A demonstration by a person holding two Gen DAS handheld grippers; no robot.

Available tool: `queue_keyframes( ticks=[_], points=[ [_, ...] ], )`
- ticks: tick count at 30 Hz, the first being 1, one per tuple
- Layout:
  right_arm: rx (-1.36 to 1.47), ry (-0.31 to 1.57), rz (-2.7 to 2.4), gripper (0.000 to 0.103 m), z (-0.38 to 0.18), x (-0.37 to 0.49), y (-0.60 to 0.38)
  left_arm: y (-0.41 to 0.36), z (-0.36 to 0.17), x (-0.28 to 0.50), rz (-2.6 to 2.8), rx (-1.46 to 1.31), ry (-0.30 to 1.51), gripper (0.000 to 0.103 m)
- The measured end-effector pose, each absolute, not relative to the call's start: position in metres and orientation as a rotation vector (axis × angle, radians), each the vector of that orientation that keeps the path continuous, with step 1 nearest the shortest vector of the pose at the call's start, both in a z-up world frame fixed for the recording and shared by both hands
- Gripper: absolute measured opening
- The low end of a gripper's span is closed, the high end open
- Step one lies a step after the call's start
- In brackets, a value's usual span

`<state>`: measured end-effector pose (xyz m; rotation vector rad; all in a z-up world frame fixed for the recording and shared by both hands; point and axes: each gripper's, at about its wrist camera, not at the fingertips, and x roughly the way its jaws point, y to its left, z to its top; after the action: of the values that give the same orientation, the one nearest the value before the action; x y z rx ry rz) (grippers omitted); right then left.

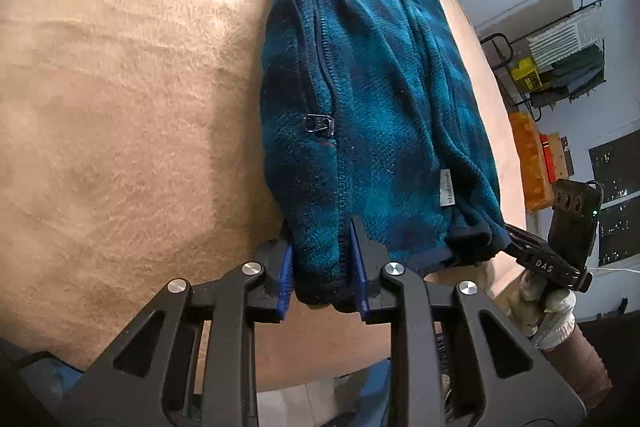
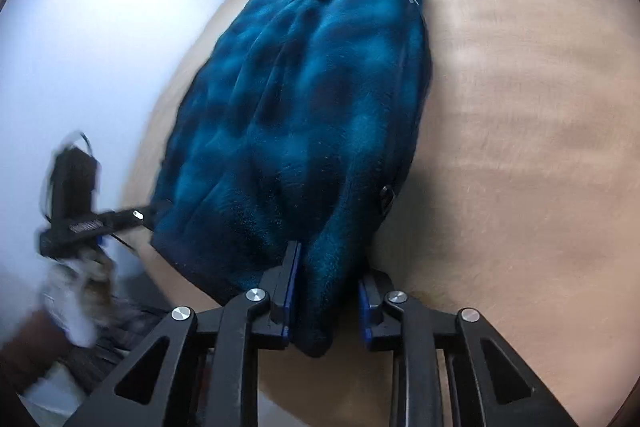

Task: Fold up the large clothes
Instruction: 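Grasp the bundle's end with the left tool while the right tool grasps it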

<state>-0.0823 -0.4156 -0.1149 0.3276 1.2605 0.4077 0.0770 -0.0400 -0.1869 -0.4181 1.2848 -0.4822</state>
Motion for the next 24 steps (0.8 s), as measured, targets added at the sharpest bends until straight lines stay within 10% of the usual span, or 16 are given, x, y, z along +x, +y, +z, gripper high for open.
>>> queue_keyframes(
  ticks=[4,10,13,24],
  points=[
    [0.415,1.263,0.426,0.035,-0.117,-0.083,-0.425,-0.029,-0.193,0.076,-0.500,-0.516,1.307,0.046],
    [0.290,1.154,0.309,0.039,-0.092,-0.088,-0.424,-0.028,-0.194,0.075,-0.517,-0.544,1.309,0.046],
    [0.172,1.048,0.365,0.039,-0.066,-0.092,-0.394,-0.037,-0.188,0.076,-0.526,-0.471,1.290,0.016],
    [-0.183,1.110,0.593,0.029,-0.100,-0.099,-0.299,-0.030,-0.188,0.071,-0.514,-0.487,1.271,0.019]
  ],
)
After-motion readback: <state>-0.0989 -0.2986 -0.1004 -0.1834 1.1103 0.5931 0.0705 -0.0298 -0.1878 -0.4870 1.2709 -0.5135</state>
